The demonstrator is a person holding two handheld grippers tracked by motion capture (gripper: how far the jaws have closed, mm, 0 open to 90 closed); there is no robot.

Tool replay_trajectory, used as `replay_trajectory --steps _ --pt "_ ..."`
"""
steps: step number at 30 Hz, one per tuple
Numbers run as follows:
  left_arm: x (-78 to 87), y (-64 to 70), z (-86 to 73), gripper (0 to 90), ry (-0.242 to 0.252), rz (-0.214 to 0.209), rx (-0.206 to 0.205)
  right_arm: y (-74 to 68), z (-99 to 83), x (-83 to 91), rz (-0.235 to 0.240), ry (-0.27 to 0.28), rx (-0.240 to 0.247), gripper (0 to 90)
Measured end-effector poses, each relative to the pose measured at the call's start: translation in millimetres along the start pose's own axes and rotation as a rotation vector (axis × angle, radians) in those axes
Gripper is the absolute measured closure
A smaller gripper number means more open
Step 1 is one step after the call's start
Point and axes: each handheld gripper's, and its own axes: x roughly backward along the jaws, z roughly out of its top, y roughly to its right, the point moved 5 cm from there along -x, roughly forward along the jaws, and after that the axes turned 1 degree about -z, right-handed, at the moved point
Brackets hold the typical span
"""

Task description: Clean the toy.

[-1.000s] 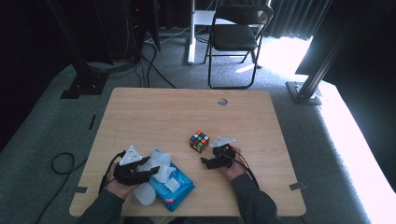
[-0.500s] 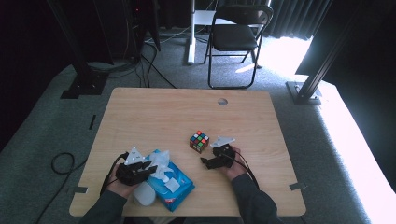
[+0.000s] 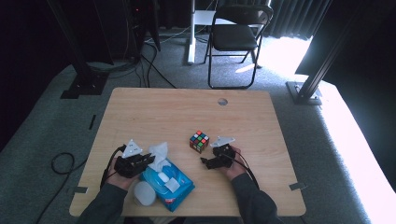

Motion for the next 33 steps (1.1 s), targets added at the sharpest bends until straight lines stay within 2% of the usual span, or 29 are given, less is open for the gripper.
replay_trajectory --steps 11,14,21,28,33 --pt "-2.8 -8.0 9.7 82.8 0.016 0.008 -0.005 -0.2 0.0 0.0 -0.001 0.0 -0.002 16.9" --pt "-3.3 -10.0 12.2 82.8 0.016 0.013 -0.01 -1.2 0.1 -1.3 0.005 -0.012 0.01 11.5" --pt "-3.7 -16.2 21.4 82.8 0.026 0.015 -0.011 0.2 2.6 -1.3 -0.005 -0.019 0.002 15.4" --pt "-5.7 -20.6 30.1 82.8 0.038 0.014 -0.009 -1.1 14.8 -2.3 0.007 0.033 -0.01 17.7" --pt "-8.3 -21.0 34.7 82.8 0.044 0.008 -0.008 0.7 18.9 -8.3 -0.006 0.053 -0.019 21.5"
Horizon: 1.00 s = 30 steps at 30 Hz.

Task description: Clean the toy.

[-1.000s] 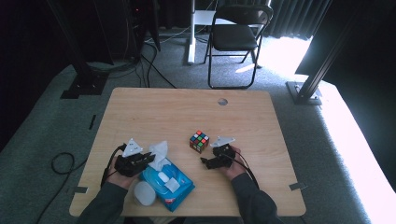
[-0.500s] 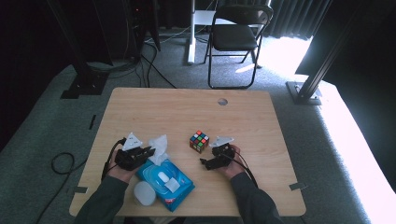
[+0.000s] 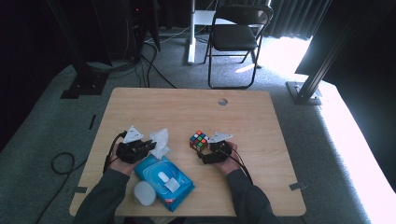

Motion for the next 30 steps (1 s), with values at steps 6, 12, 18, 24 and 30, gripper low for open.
replay_trajectory --steps 6,12,18,24,30 --pt "-1.8 -2.0 5.1 82.8 0.006 -0.005 -0.002 3.8 4.3 -9.1 0.017 -0.013 -0.021 28.0" --pt "-5.0 -4.5 7.5 82.8 0.013 -0.014 0.009 2.8 3.7 -10.2 0.01 -0.015 0.008 34.1" --pt "-9.9 -4.5 11.4 82.8 0.017 -0.021 0.009 1.9 2.6 -9.9 0.008 -0.005 0.018 34.1" --pt "-19.6 -3.6 18.6 82.8 0.022 -0.038 0.005 1.2 2.3 -9.3 0.008 -0.002 0.028 34.1" --pt "-29.7 -0.8 25.8 82.9 0.024 -0.051 -0.013 -1.1 1.8 -8.0 0.01 0.002 0.038 34.2"
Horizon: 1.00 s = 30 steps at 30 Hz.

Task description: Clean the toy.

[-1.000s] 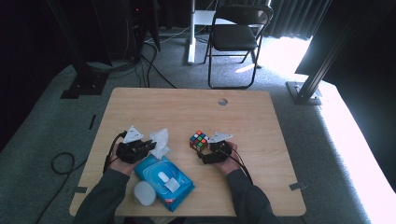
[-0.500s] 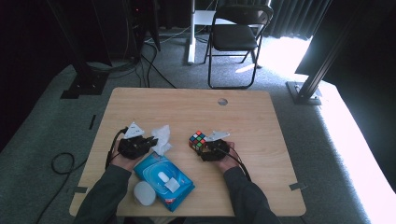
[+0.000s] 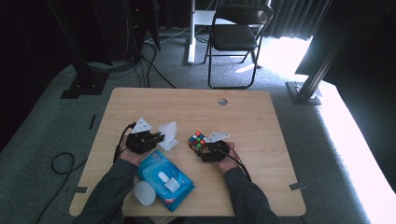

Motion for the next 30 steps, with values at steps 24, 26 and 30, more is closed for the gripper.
replay_trajectory --steps 24,26,30 --pt "-20.7 5.7 14.6 82.8 -0.027 -0.021 -0.036 0.8 5.3 -2.3 0.02 0.025 -0.027 28.1" --pt "-21.7 5.5 15.3 82.8 -0.027 -0.024 -0.037 0.3 6.0 -3.3 0.024 0.026 -0.024 30.6" --pt "-24.0 6.4 16.7 82.8 -0.027 -0.025 -0.038 -0.5 6.0 -3.8 0.021 0.029 -0.007 34.0"
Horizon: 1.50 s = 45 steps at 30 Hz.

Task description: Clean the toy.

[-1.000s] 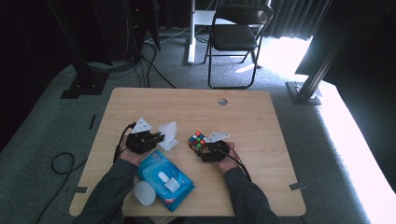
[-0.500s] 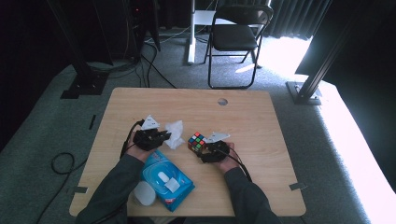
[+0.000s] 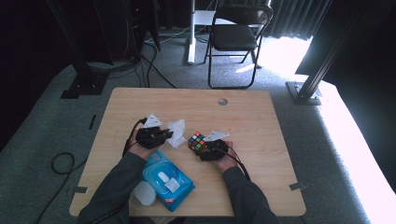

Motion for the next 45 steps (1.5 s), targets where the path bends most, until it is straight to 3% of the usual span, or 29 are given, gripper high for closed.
replay_trajectory --steps 5,13,27,35,45 --pt "-2.1 0.1 2.7 82.8 0.0 -0.003 -0.002 -2.0 -0.8 1.6 -0.018 0.006 0.019 34.2" --pt "-4.0 0.5 7.8 82.8 0.006 -0.002 -0.011 -4.8 1.8 7.5 -0.008 0.017 0.035 34.2" --pt "-23.8 3.2 7.7 82.7 -0.042 0.001 -0.026 -8.7 4.9 11.0 0.004 0.029 0.037 34.2" --pt "-33.5 9.9 12.4 82.6 -0.058 0.007 -0.05 -12.6 6.2 11.4 0.015 0.034 0.034 34.2" --pt "-47.3 19.5 9.0 82.6 -0.116 -0.002 -0.099 -15.0 9.6 12.2 0.014 0.044 0.03 34.2"
